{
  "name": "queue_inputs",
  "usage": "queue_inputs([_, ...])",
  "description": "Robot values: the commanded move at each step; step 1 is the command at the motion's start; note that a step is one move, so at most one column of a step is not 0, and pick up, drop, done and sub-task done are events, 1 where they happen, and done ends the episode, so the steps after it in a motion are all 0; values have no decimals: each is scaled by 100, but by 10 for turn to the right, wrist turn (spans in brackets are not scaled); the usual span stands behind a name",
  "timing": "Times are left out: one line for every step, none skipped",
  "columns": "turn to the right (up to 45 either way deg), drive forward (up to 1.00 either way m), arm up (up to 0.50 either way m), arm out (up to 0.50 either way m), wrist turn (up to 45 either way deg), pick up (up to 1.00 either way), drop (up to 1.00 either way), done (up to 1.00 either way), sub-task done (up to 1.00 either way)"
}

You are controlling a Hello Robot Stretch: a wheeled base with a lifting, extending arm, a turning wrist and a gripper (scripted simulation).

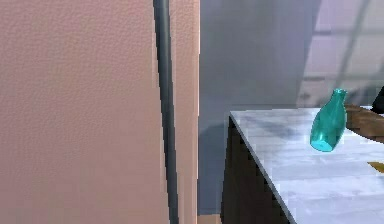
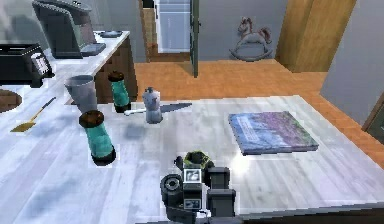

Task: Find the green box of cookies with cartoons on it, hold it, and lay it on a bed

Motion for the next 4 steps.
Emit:
queue_inputs([0,0,10,0,0,0,0,0,0])
queue_inputs([0,0,6,0,0,0,0,0,0])
queue_inputs([0,0,0,0,-450,0,0,0,0])
queue_inputs([0,0,0,0,-450,0,0,0,0])
